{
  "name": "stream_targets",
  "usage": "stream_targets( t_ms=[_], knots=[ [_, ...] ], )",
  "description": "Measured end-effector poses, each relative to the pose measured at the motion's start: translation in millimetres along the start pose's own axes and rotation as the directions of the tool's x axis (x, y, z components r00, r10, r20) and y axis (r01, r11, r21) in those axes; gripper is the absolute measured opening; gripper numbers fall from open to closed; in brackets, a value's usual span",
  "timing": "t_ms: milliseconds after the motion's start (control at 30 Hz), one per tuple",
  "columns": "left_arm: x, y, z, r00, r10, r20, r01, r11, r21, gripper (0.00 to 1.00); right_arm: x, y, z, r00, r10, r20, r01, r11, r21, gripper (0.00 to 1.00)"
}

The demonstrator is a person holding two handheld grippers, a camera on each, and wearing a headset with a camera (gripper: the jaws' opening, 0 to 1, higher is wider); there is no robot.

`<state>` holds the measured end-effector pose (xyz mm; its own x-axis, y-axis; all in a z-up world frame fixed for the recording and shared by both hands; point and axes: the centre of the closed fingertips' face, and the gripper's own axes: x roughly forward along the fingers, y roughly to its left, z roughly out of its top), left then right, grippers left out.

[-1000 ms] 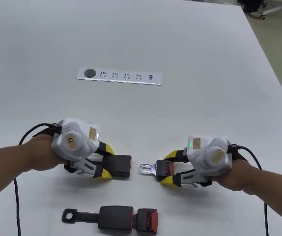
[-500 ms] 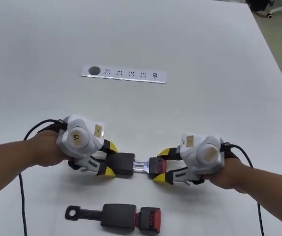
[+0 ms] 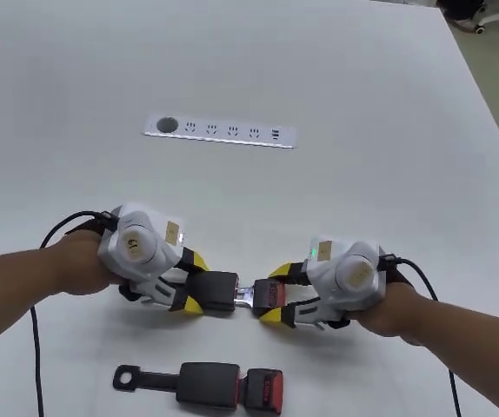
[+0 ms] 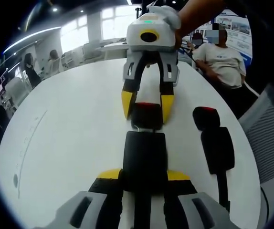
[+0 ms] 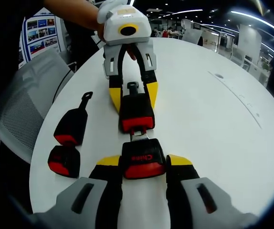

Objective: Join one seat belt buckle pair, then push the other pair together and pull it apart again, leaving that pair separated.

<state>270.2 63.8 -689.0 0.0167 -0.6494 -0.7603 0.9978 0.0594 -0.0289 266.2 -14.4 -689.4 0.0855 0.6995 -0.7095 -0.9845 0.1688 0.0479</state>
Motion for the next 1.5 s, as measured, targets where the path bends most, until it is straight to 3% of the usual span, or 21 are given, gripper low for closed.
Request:
stream_targets(
  t_ms=[100, 200, 467, 600, 1033, 1233, 1500],
  knots=[
    [-2.3, -2.8, 4.7, 1.0, -0.006, 0.002, 0.006, 1.0, -0.001, 0.33, 2.1, 0.1, 1.4, 1.0, 0.004, -0.004, -0.004, 1.0, 0.002, 0.33],
    [-0.2, 1.0, -1.5, 0.9999, -0.011, -0.002, 0.011, 1.0, 0.004, 0.33, 2.9, -0.2, 1.7, 1.0, 0.007, -0.001, -0.007, 1.0, 0.005, 0.33],
    [-1.1, -3.4, 6.6, 0.9999, -0.01, -0.008, 0.01, 1.0, -0.005, 0.33, 12.7, 1.0, 11.1, 1.0, -0.003, -0.004, 0.003, 1.0, -0.004, 0.33],
    [1.7, 1.8, -2.9, 1.0, -0.008, -0.004, 0.008, 1.0, -0.012, 0.33, 11.9, 2.4, 11.1, 1.0, -0.003, -0.008, 0.003, 1.0, 0.0, 0.32],
    [-2.2, -3.4, 6.9, 1.0, -0.004, -0.001, 0.004, 1.0, -0.021, 0.33, 15.9, 2.0, 14.0, 0.9992, -0.009, -0.039, 0.009, 1.0, -0.009, 0.32],
    [0.1, 1.2, -0.8, 1.0, -0.004, -0.004, 0.004, 1.0, -0.024, 0.33, 17.3, 2.0, 15.1, 0.9988, -0.007, -0.048, 0.007, 1.0, -0.017, 0.32],
    [-0.1, 1.1, -0.6, 1.0, -0.005, -0.005, 0.004, 1.0, -0.024, 0.33, 16.7, 2.5, 16.7, 0.9985, -0.006, -0.054, 0.005, 1.0, -0.021, 0.33]
  ],
)
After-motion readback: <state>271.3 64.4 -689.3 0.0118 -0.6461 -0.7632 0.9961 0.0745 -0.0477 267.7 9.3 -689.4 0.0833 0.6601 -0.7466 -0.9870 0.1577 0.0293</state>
